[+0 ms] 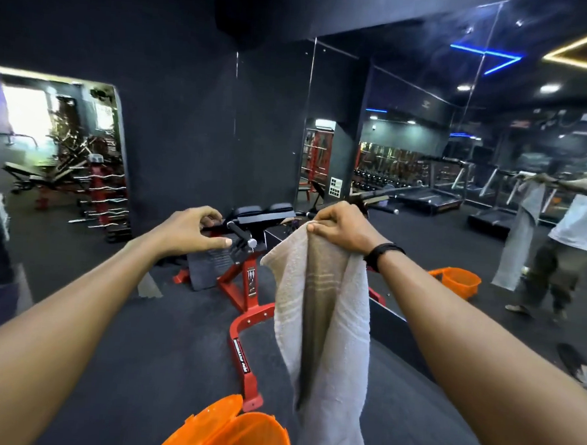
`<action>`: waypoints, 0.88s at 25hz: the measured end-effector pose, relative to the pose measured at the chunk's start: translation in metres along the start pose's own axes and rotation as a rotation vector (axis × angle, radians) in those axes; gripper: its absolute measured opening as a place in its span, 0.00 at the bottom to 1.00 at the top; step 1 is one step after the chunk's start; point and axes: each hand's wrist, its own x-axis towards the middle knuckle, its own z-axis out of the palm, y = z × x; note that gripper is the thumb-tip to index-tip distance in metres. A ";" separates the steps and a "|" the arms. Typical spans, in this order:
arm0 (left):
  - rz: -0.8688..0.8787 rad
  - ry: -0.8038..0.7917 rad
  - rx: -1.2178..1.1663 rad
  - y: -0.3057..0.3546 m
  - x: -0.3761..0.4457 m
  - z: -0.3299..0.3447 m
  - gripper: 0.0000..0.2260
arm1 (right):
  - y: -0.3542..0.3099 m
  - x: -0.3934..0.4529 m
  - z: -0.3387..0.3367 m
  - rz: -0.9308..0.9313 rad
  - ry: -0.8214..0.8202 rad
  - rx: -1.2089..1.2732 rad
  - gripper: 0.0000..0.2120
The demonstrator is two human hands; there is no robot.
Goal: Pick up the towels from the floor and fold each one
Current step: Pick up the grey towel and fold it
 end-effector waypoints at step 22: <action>-0.511 0.656 0.254 0.028 0.137 0.013 0.10 | 0.138 0.229 0.117 -0.474 -0.628 0.324 0.16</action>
